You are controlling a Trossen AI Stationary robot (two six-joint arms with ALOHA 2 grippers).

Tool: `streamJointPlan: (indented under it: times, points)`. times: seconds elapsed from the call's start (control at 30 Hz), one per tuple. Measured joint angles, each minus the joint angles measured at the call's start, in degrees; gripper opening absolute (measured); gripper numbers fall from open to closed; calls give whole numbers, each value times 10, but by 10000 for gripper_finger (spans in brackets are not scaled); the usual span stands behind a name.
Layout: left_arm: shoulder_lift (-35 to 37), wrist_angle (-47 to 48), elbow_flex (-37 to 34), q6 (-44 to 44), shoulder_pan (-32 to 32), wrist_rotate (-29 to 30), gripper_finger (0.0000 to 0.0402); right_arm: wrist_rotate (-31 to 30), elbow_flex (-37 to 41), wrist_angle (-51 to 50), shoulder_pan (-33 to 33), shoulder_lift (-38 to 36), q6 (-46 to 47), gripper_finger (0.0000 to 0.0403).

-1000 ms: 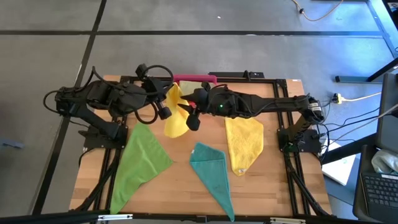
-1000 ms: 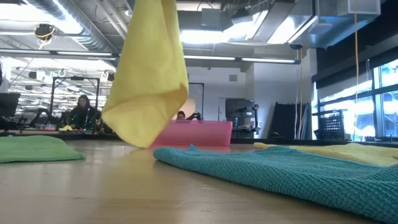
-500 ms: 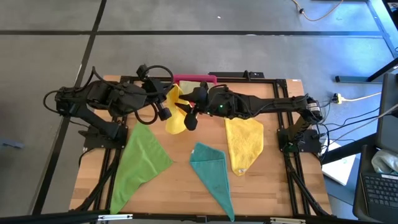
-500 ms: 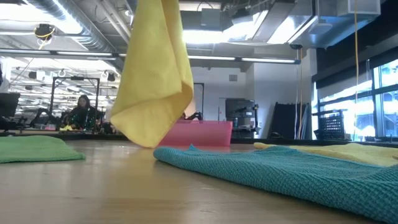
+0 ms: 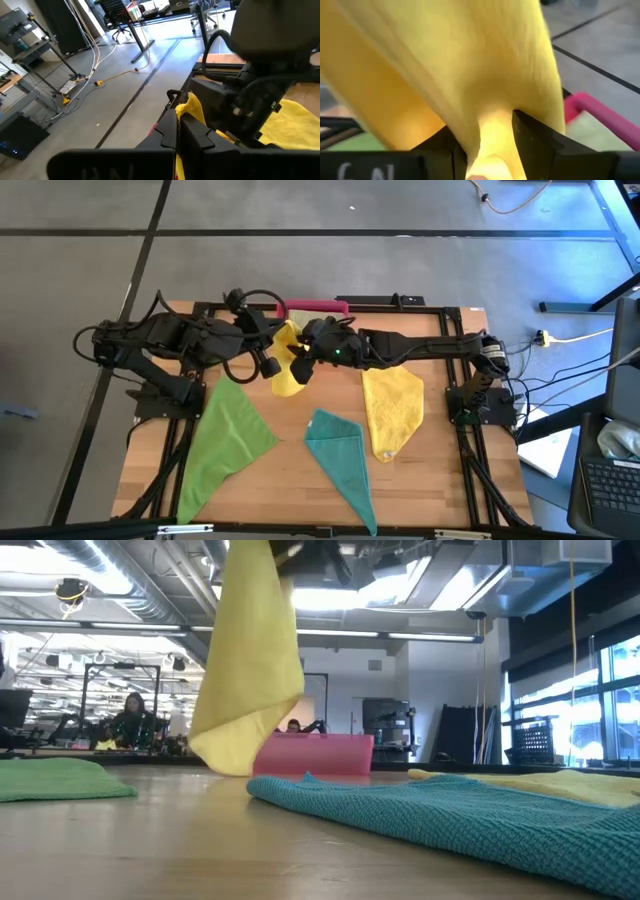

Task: Fold microfiber towels
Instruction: Fold the left yellow microfiber cloth

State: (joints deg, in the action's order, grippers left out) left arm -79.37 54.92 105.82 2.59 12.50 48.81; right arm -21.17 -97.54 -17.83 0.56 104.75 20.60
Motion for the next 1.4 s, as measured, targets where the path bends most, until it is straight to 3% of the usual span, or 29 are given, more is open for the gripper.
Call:
streamJointPlan:
  times: [0.77, 1.4]
  points:
    - [3, -6, 0, -2, 0, 6, 0, -19, 73, -50, 14, -1, -31, 52]
    - [3, -5, 0, -2, 0, 7, 0, -17, 80, -77, 28, -1, -63, 47]
